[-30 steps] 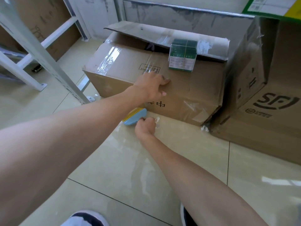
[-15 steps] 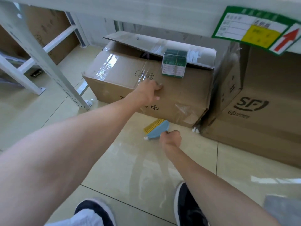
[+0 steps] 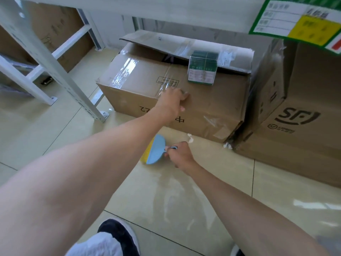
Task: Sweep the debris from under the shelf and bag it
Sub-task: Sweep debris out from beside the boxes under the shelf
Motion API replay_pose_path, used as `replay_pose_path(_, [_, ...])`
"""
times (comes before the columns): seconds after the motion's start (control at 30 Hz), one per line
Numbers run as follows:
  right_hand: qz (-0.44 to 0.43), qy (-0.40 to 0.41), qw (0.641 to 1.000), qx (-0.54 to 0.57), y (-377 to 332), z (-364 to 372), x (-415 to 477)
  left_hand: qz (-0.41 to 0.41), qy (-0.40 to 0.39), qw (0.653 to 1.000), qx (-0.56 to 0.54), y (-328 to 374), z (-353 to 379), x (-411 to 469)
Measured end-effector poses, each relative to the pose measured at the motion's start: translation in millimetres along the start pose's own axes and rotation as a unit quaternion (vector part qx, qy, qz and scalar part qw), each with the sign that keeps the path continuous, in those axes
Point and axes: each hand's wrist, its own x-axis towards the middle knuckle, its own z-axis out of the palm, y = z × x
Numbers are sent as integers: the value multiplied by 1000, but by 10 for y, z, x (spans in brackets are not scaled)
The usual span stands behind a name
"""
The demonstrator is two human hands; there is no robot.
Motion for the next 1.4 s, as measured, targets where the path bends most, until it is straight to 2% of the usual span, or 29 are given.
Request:
replay_pose_path(0.13, [-2, 18, 996, -83, 211, 52, 16, 7, 1, 1000, -20, 2, -12, -9])
replay_pose_path(0.37, [31, 59, 990, -121, 273, -441, -9, 18, -13, 1000, -8, -21, -68, -1])
replay_pose_path(0.57, [90, 148, 981, -88, 429, -1034, -40, 31, -18, 999, 19, -19, -44, 32])
replay_pose_path(0.77, [161, 195, 967, -38, 891, -1369, -282, 31, -31, 998, 37, -36, -25, 68])
replay_pose_path(1.0, [196, 183, 963, -20, 875, -1598, -544, 35, -42, 997, 58, -28, -68, 89])
replay_pose_path(1.2, [107, 125, 983, 82, 364, -1473, -481, 29, -33, 998, 37, -49, -38, 109])
replay_pose_path(1.4, [81, 105, 989, 69, 167, -977, -264, 29, -26, 999, 27, -42, 18, 124])
